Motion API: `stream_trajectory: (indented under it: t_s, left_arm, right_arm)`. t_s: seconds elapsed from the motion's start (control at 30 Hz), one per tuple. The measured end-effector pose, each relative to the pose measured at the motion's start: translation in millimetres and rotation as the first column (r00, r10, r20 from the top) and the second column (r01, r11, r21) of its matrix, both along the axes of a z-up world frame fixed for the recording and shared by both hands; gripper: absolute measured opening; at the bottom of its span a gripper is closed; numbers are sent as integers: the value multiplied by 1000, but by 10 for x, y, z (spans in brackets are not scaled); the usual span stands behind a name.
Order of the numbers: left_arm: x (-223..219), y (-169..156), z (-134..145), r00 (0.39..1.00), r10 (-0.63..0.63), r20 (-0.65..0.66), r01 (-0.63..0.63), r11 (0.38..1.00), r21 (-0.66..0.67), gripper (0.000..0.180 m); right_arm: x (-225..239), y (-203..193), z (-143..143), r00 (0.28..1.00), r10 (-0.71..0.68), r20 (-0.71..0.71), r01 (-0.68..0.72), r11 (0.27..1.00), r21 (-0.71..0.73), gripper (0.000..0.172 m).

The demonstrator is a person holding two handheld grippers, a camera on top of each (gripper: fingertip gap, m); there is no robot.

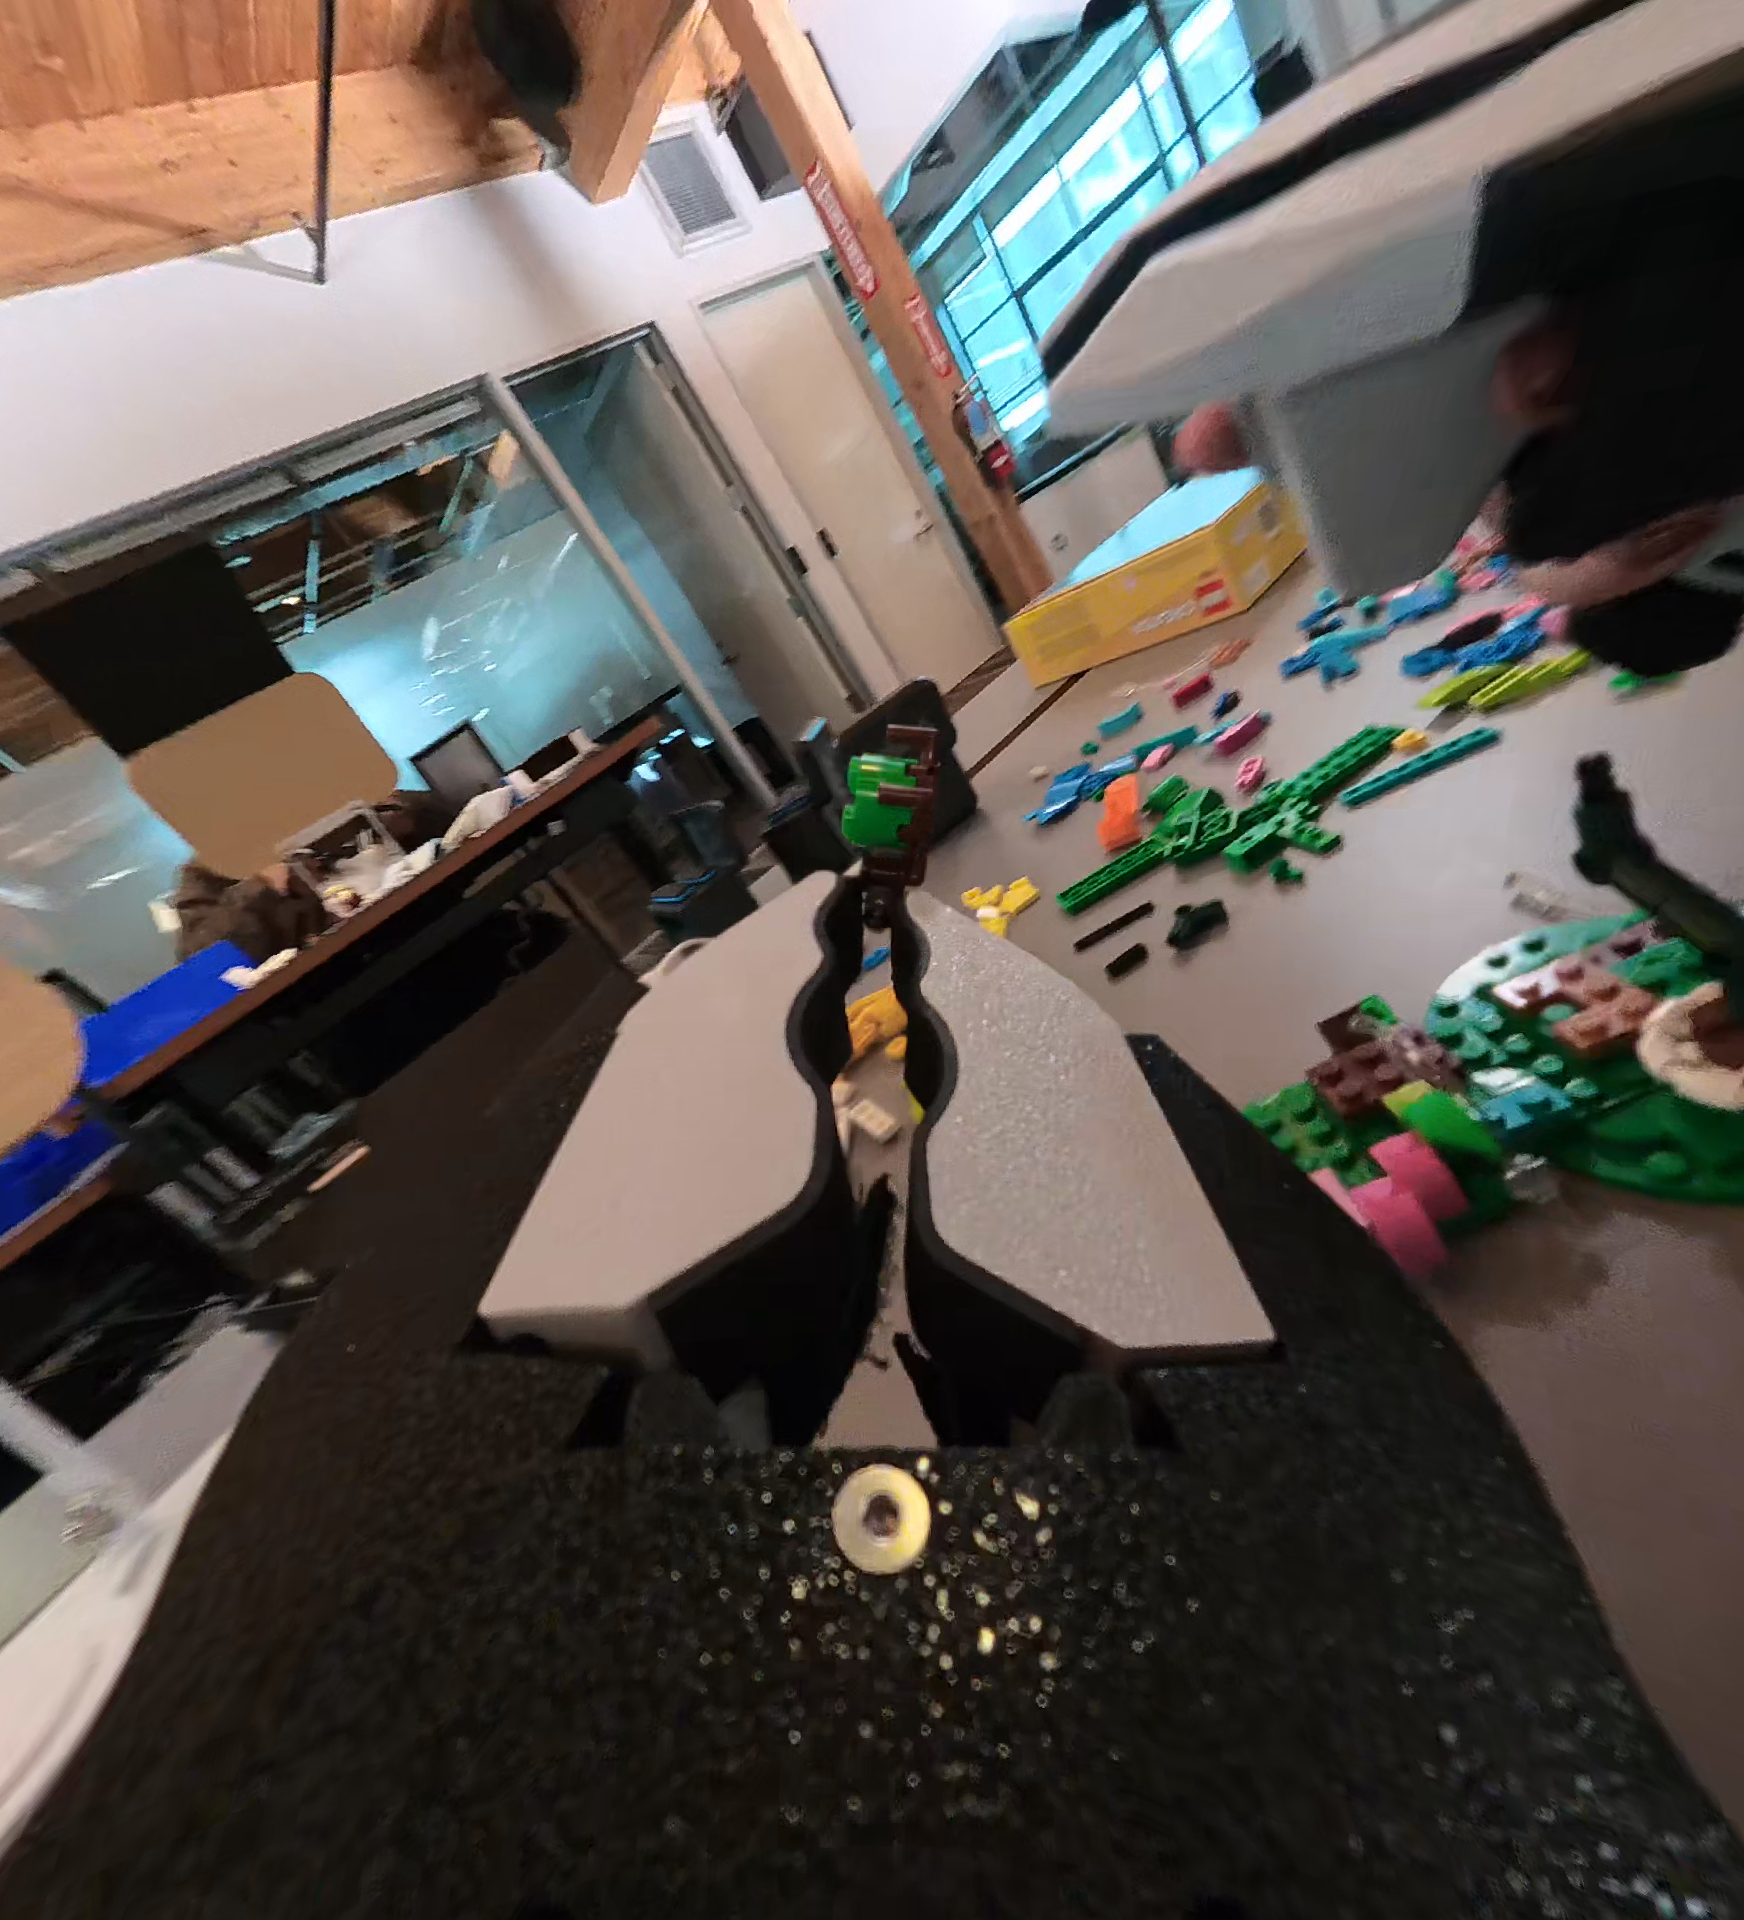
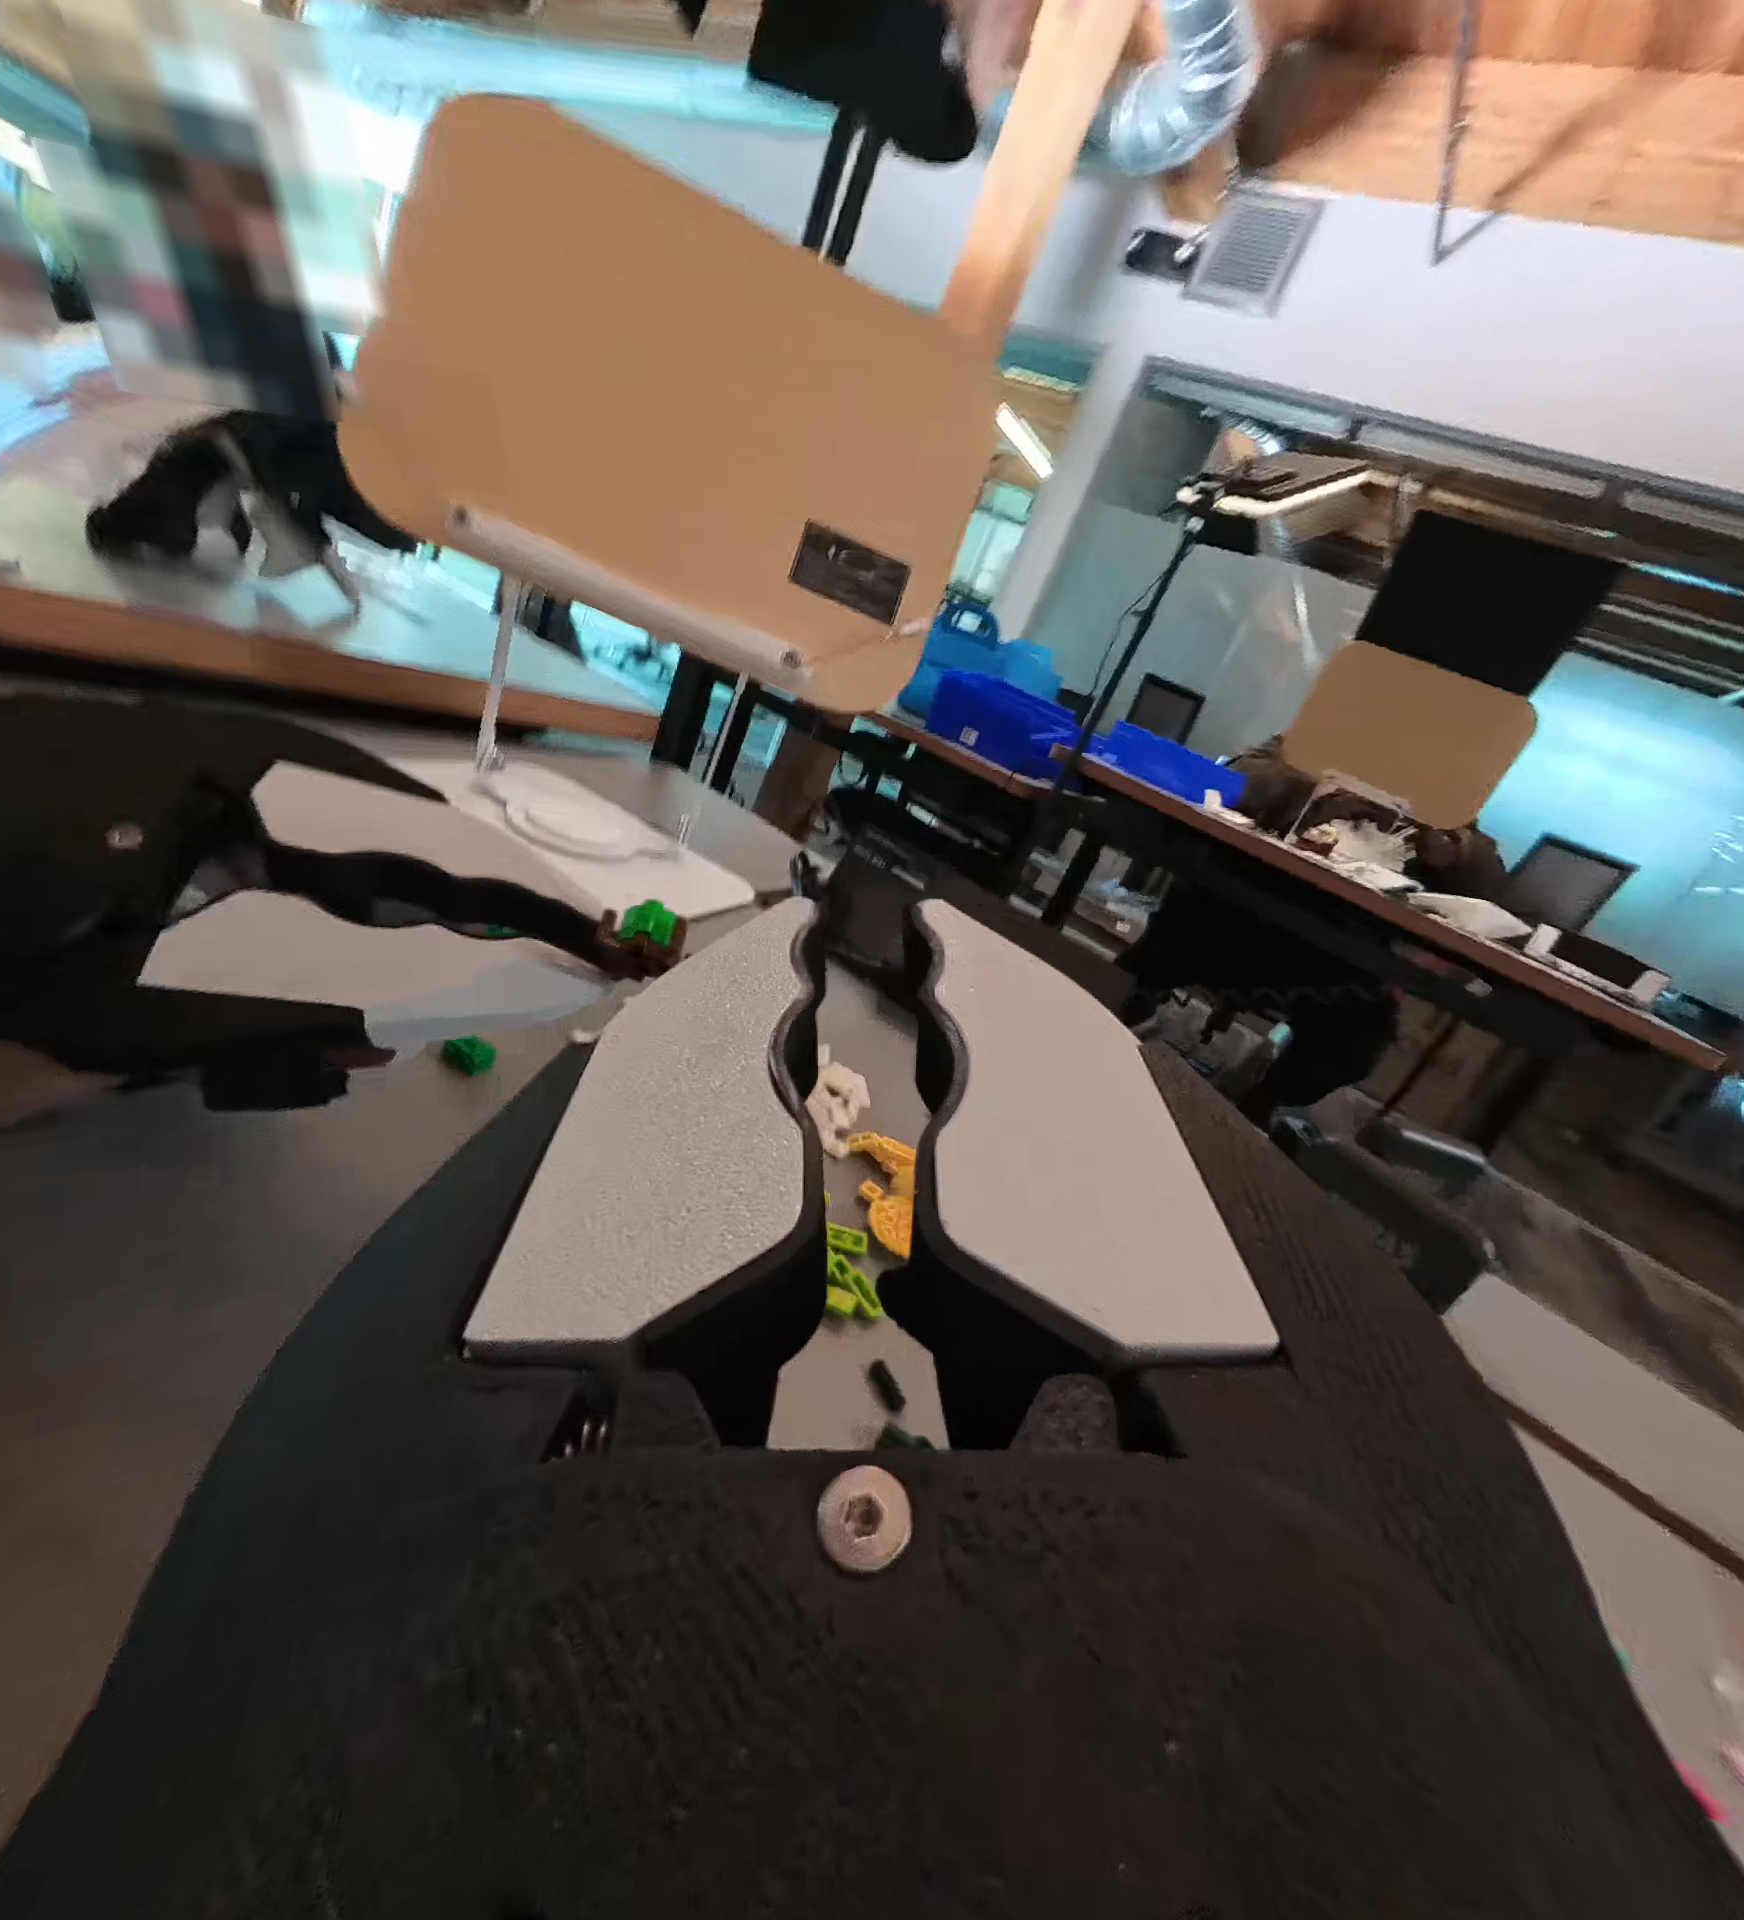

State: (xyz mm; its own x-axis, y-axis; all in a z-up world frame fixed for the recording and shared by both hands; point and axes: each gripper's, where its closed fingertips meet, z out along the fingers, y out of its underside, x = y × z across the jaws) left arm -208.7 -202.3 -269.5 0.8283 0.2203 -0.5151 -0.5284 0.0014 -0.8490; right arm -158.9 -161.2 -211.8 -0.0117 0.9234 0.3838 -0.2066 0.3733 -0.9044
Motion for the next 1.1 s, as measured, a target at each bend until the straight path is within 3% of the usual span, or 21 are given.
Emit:
stream_trajectory:
  t_s: [0.1, 0.17, 0.27, 0.33, 0.5, 0.57, 0.63, 0.7, 0.8, 0.93, 1.1]
  left_arm:
    - [36, 4, 31, 995, -73, 74, 71, 997, 29, 6]
    - [102, -46, 68, 983, -135, 123, 129, 990, 61, 6]
    - [157, -93, 88, 974, -171, 145, 162, 984, 77, 6]
    - [170, -107, 92, 974, -173, 143, 163, 983, 79, 6]
    - [201, -118, 87, 975, -177, 134, 168, 983, 76, 6]
    - [225, -126, 95, 970, -198, 143, 187, 979, 83, 6]
    - [297, -143, 111, 949, -266, 168, 252, 963, 98, 6]
    - [384, -171, 145, 910, -357, 211, 336, 933, 129, 6]
    - [489, -212, 178, 830, -481, 282, 453, 877, 164, 6]
    - [513, -255, 223, 751, -560, 349, 518, 828, 215, 5]
    - [508, -251, 220, 753, -556, 350, 514, 831, 215, 6]
  right_arm:
    - [-217, -41, 27, 992, 68, 105, -72, 997, 29, 18]
    - [-316, -52, 220, 994, 89, 58, -90, 996, 8, 19]
    - [-216, 12, 429, 994, -13, -112, 16, 1000, 20, 18]
    - [-18, 85, 402, 964, -128, -234, 150, 986, 75, 12]
    - [70, -63, 232, 955, -162, -249, 233, 928, 289, 10]
    - [52, -184, 187, 971, -95, -219, 155, 948, 277, 10]
    - [7, -386, 45, 991, 62, -115, -30, 965, 260, 9]
    - [-1, -580, -119, 973, 229, 9, -226, 953, 201, 12]
    - [43, -708, -150, 934, 355, 41, -357, 928, 107, 14]
    - [51, -676, -114, 931, 363, 35, -365, 929, 69, 15]
    - [45, -673, -111, 933, 358, 26, -359, 931, 67, 15]
